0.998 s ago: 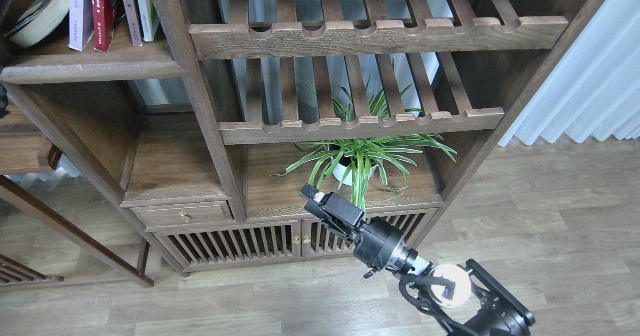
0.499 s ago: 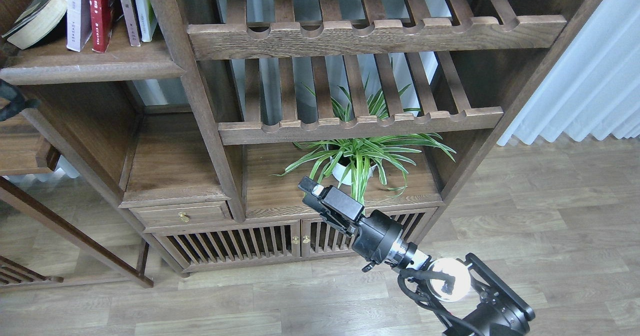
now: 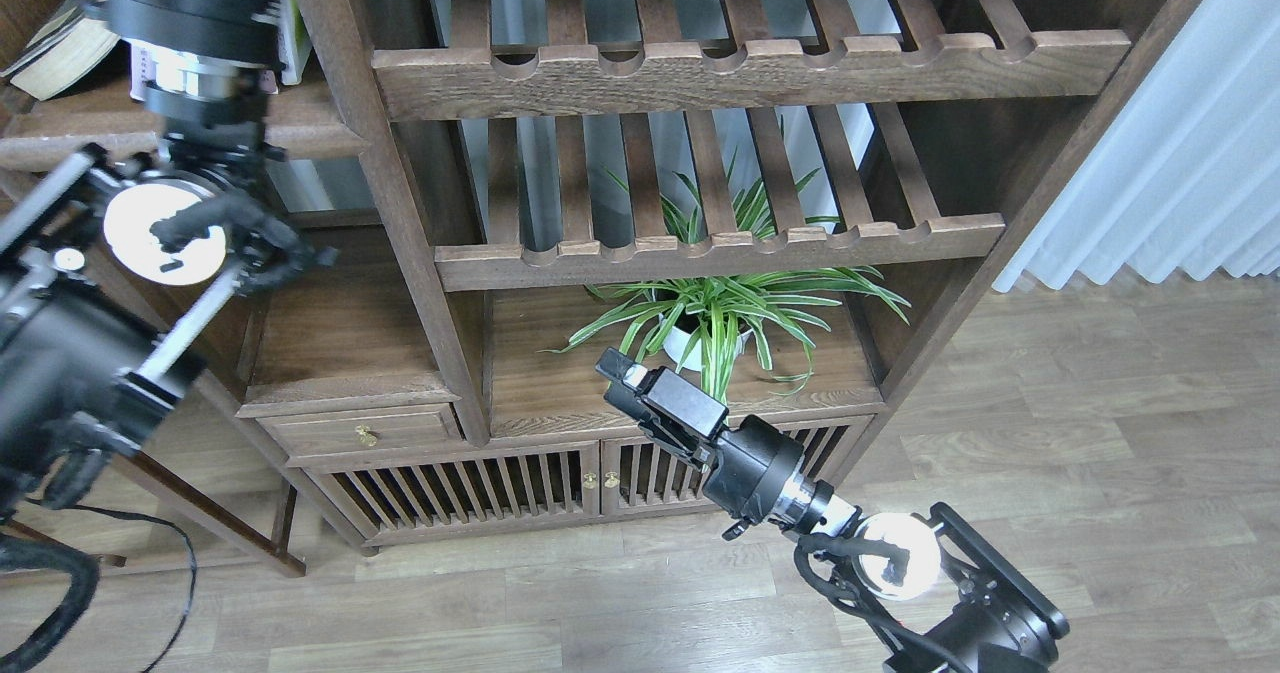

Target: Organize books on shelf

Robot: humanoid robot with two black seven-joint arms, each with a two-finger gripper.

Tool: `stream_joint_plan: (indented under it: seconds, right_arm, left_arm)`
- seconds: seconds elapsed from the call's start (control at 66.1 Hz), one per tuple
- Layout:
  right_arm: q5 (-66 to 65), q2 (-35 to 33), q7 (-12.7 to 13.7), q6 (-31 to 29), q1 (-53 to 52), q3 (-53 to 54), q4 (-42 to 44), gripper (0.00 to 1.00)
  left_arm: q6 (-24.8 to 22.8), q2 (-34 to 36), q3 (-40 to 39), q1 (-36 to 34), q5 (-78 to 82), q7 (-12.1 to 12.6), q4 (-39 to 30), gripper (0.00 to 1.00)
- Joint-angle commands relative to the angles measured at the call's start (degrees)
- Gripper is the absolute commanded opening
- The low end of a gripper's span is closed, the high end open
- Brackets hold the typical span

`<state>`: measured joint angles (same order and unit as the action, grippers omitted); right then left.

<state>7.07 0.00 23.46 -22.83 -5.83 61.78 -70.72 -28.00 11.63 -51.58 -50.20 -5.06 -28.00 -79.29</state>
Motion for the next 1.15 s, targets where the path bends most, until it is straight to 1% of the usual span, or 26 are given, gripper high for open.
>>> stream_joint_plan:
  seconds: [0.0,0.091,0.197,0.302,0.423,0.529,0.635,0.696,0.907,1.134]
  right_arm:
    - [0.1,0.0,0.0,0.1,-0.1,0.3,0.0,0.97]
    - [0.0,0.0,0.0,0.1,-0.1,0.4,0.0,0.97]
    - [0.1,0.0,0.0,0.1,0.0,0.5,0.0,0.98]
    - [0.1,0.0,0.0,0.0,0.1,0.5,-0.1,0.98]
    - [0.1,0.0,0.0,0.0,0.1,0.5,-0.2,0.98]
    - [0.2,0.0,0.0,-0.1,0.1,0.5,-0.3,0.98]
    - [0.2,0.0,0.0,-0.1,0.1,0.5,-0.6,0.98]
    - [0.2,0.0,0.0,-0.1,0.1,0.4,-0.7,0.98]
    - [0.2,0.0,0.0,-0.1,0.0,0.4,-1.3,0.98]
    - [0.3,0.0,0.0,-0.1,0.1,0.4,-1.4,0.98]
  left_arm:
    - [0.0,-3.3,4.5,0.7,0.9,0.0,0.0,0.99]
    - [0.0,-3.8,7.5,1.9,1.0,0.0,0.0,0.99]
    - [0.0,-2.7,9.5,5.5,1.1,0.0,0.0,1.0]
    - [0.0,0.3,12.1,9.7,1.4,0.0,0.0,1.0]
    - [0.0,3.2,15.5,11.0,1.8,0.0,0.1,1.0]
    - [0.0,5.6,16.2,13.1,1.8,0.0,0.0,1.0]
    - [0.0,7.0,16.9,13.5,1.7,0.0,0.0,0.99]
    - [0.0,6.9,16.9,13.5,1.7,0.9,0.1,0.99]
    - [0.0,6.9,17.3,13.5,1.7,2.6,0.1,0.99]
    - [0.0,7.5,17.8,13.5,1.8,2.7,0.1,0.99]
